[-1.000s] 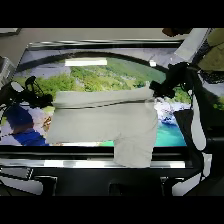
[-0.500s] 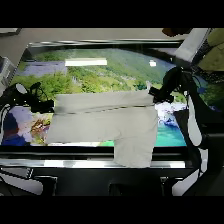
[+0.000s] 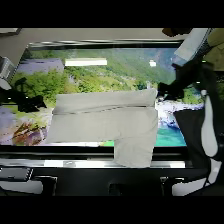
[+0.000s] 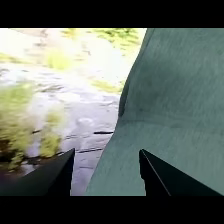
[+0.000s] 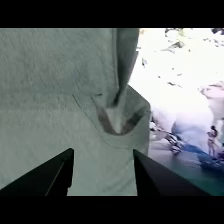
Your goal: Fold the clothes and pants, and hang the long-sleeved shirts on hangers.
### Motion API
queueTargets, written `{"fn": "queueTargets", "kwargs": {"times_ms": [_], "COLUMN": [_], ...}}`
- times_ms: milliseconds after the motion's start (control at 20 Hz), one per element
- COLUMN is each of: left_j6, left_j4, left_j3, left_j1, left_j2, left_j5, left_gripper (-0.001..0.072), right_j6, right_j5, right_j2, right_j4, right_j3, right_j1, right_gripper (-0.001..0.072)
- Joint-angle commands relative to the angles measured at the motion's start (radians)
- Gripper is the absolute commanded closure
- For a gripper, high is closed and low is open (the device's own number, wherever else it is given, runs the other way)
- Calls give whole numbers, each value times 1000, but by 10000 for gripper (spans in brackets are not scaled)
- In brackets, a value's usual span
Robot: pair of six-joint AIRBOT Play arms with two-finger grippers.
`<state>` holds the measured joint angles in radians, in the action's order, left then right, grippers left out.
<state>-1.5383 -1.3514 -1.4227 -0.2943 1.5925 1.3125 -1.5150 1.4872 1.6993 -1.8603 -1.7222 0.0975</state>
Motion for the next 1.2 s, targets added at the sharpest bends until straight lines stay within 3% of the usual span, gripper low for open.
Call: {"fn": "queueTargets", "kwargs": {"times_ms": [0,100,300,450,1150], "left_j6": [-39,-44,-44,-44,-40], "left_j4": [3,44,95,95,95], "left_j3": [107,220,359,385,388], "left_j1": [-88,-153,-216,-215,-216], "left_j2": [-174,-269,-349,-349,-342], "left_j5": [13,-13,-23,-31,-30], "left_gripper": [240,240,241,241,241], "right_j6": [-93,-115,-177,-208,-186], "right_j5": [27,18,-27,-77,-133], "right_j2": [-173,-267,-409,-457,-468], "right_j4": [-88,-151,-238,-252,-394], "right_j3": [159,366,792,991,1246], "right_j1": [165,256,284,279,279], "right_gripper": [277,223,222,232,291]}}
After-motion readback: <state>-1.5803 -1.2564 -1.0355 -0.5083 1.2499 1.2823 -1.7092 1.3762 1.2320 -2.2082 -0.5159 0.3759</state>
